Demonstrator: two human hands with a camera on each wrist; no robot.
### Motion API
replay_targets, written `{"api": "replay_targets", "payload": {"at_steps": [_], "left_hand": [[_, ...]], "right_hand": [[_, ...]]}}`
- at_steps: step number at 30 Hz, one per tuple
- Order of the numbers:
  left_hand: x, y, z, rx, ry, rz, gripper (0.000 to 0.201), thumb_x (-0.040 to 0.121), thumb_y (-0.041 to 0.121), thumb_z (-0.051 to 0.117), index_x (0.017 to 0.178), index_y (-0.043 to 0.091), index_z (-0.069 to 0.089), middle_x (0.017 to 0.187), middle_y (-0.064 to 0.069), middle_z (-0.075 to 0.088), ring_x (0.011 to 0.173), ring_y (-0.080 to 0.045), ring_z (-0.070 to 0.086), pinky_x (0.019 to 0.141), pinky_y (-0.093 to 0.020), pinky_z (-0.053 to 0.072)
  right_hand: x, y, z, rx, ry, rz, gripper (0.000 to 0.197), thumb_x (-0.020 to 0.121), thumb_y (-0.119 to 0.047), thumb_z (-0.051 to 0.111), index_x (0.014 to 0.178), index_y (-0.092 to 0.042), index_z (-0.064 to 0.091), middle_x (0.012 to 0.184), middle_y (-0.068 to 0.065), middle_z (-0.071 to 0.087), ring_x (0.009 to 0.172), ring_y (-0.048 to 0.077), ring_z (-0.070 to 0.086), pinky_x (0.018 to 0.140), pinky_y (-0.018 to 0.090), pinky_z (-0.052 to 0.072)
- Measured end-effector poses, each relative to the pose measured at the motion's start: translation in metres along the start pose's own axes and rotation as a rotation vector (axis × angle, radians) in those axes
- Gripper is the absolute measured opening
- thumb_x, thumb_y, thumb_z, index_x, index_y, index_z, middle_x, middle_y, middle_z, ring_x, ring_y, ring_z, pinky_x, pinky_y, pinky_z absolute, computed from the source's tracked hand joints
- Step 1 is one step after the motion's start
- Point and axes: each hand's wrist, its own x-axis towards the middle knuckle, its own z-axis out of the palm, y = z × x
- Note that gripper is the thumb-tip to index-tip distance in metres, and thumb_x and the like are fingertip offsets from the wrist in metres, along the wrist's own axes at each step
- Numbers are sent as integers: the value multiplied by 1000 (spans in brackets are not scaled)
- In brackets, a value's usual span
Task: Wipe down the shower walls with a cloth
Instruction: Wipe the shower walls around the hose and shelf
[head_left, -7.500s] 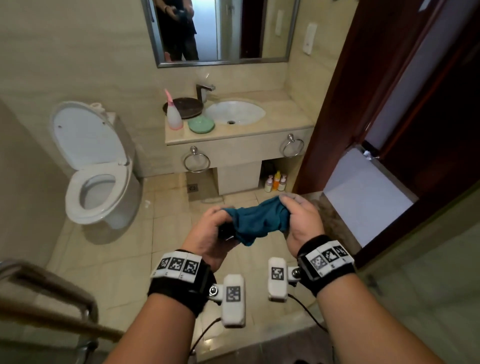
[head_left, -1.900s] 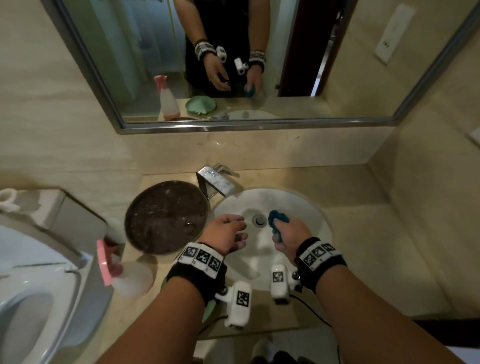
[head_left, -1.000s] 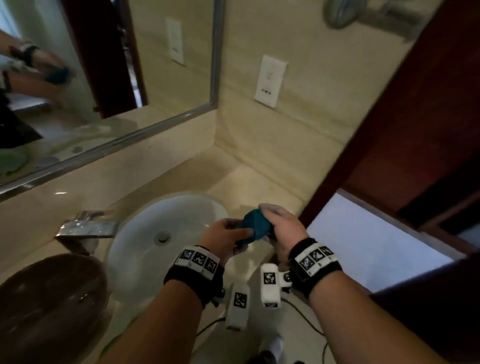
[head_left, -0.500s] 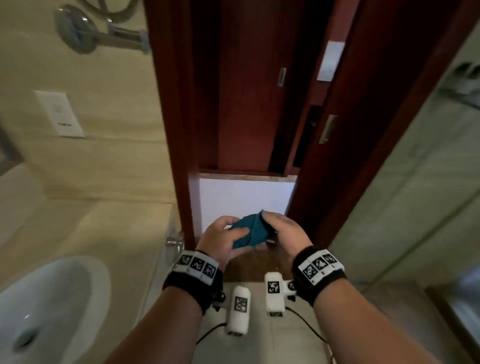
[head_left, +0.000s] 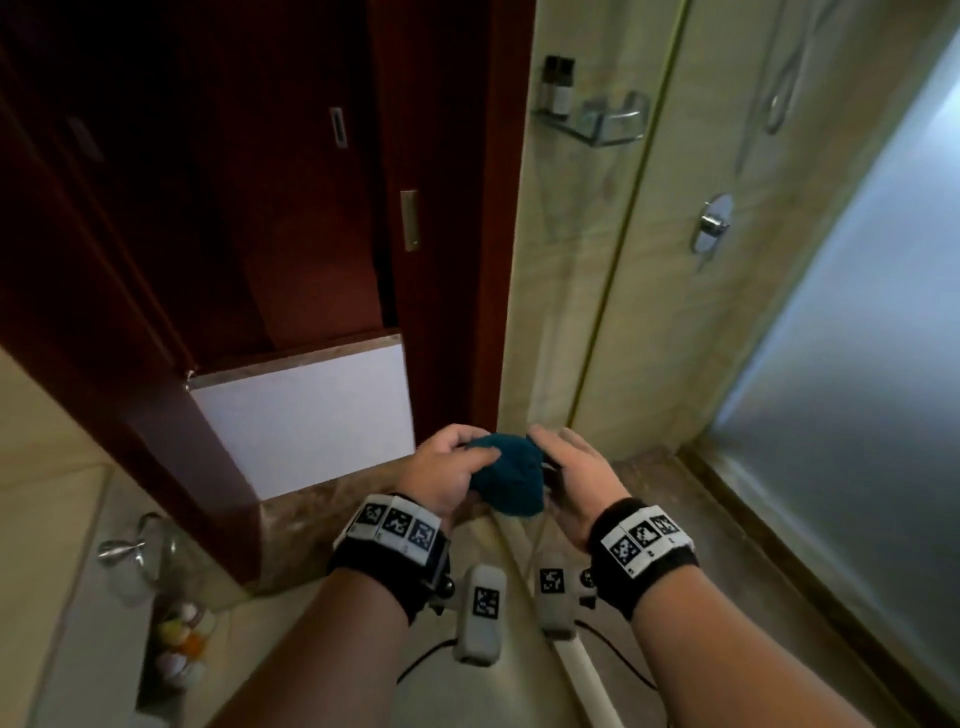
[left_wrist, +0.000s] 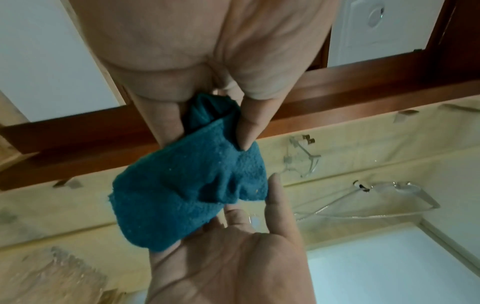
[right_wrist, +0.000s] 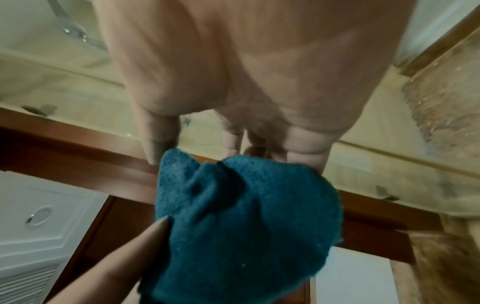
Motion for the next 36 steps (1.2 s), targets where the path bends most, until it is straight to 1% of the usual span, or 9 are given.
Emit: {"api": "replay_targets", "payload": {"at_steps": [2, 7, 14, 20, 23, 25, 29, 33, 36], "left_hand": [[6, -2, 25, -5, -18, -7, 13, 93, 10, 74, 106, 9, 72, 109, -22, 75, 102, -39, 72, 91, -54, 61], [26, -6, 69, -27, -87, -57, 19, 96, 13, 73, 113, 6, 70, 106, -20, 74, 92, -30, 72, 76, -41, 62], [76, -13, 111, -5, -261, -189, 10, 94, -3, 68, 96, 6, 65, 88, -16, 71, 72, -22, 71, 57, -30, 59], [124, 3, 157, 10, -504, -241, 16, 96, 3, 70, 81, 7, 63, 80, -16, 72, 67, -23, 72, 60, -32, 61], [144, 4, 176, 35, -618, -267, 17, 91, 5, 77, 94, 6, 60, 102, -23, 71, 92, -35, 73, 87, -49, 61], [156, 2, 188, 96, -679, -292, 37, 85, 7, 84, 111, 4, 58, 121, -25, 68, 108, -40, 72, 100, -62, 54], [171, -3, 220, 160, -881, -342, 63, 76, 12, 86, 133, 2, 60, 125, -26, 70, 114, -42, 70, 104, -60, 53], [183, -2, 261, 159, -813, -276, 30, 86, -3, 79, 113, -1, 65, 111, -26, 74, 109, -46, 69, 99, -65, 53], [188, 6, 294, 147, -796, -247, 26, 85, -10, 77, 101, 3, 61, 102, -26, 73, 98, -45, 70, 88, -59, 59]], "right_hand": [[-3, -9, -23, 49, -12, 14, 31, 97, -32, 67, 113, -6, 65, 107, 16, 73, 90, 28, 73, 75, 39, 59], [4, -10, -71, -1, -4, 65, 41, 92, -32, 73, 128, -13, 68, 125, 19, 71, 115, 38, 68, 103, 58, 51], [18, -29, -112, -48, 210, 18, 17, 96, -7, 65, 112, -2, 66, 106, 26, 72, 85, 35, 72, 78, 45, 59], [39, -64, -137, 200, 364, -116, 16, 89, 1, 65, 104, -3, 63, 105, 29, 66, 81, 36, 69, 71, 45, 62], [44, -75, -146, 318, 390, -202, 27, 79, -1, 66, 106, -2, 63, 105, 28, 67, 85, 36, 69, 83, 50, 59], [42, -82, -151, 368, 390, -242, 28, 83, 1, 62, 111, -2, 64, 104, 25, 70, 87, 35, 70, 82, 48, 61], [43, -96, -172, 416, 432, -264, 35, 87, -2, 65, 122, -2, 64, 116, 24, 71, 100, 37, 71, 87, 46, 60], [57, -113, -201, 399, 503, -279, 42, 89, -2, 69, 130, 1, 60, 122, 29, 68, 108, 40, 69, 93, 48, 57], [67, -127, -228, 356, 560, -279, 44, 88, -4, 74, 129, 2, 59, 125, 30, 67, 109, 41, 69, 92, 48, 58]]}}
